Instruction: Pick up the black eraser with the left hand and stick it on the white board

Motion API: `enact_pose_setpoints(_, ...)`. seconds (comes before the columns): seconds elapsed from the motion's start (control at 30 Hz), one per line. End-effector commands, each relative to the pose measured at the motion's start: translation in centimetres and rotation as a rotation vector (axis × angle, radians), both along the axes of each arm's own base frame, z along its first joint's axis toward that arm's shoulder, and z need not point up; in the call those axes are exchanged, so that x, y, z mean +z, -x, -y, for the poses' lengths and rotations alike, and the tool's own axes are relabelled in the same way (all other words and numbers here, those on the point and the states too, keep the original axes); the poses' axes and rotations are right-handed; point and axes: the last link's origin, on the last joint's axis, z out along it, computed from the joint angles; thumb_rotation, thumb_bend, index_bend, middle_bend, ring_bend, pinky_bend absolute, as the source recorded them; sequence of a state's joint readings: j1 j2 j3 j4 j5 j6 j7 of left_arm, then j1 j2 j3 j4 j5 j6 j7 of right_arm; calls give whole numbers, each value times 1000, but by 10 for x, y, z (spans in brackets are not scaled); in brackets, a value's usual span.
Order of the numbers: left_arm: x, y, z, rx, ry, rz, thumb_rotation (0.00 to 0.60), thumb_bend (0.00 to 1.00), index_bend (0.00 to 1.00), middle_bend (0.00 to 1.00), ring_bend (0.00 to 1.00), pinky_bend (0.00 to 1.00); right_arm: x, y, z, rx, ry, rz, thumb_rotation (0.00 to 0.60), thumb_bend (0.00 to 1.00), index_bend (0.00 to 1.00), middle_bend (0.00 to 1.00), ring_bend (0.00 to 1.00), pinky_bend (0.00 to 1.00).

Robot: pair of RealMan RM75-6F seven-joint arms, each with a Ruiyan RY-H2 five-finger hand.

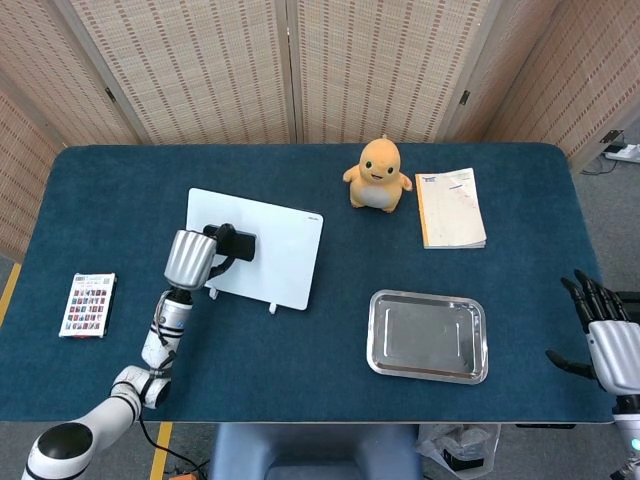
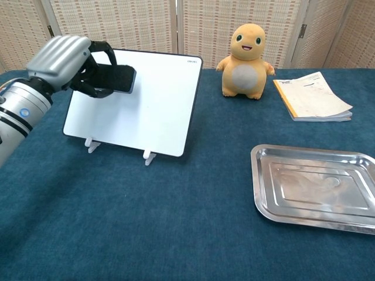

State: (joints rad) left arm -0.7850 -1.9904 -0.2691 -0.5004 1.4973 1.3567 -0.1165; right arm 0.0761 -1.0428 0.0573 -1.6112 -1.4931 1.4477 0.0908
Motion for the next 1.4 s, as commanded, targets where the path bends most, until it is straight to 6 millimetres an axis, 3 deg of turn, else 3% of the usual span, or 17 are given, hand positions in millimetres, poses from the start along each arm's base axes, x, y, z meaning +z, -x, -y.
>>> enact_pose_setpoints(0.03, -6, -4, -4, 5, 22, 6, 600, 280, 602, 1000, 1000, 1000, 0, 0, 1, -4, 0, -2, 600, 152, 0, 0, 0, 98)
enact_pose_setpoints(0.77, -19, -6, -15, 45, 54, -10, 600, 278, 552, 1000, 1000, 1000, 1, 2, 3, -22, 7, -6, 600, 151, 0, 0, 0, 98)
enact_pose_setpoints(1.4, -21, -6, -11, 32, 65, -14, 600, 269, 247, 1000, 999, 1000, 4, 2, 0, -22, 23, 3, 600, 151, 0, 0, 0, 98)
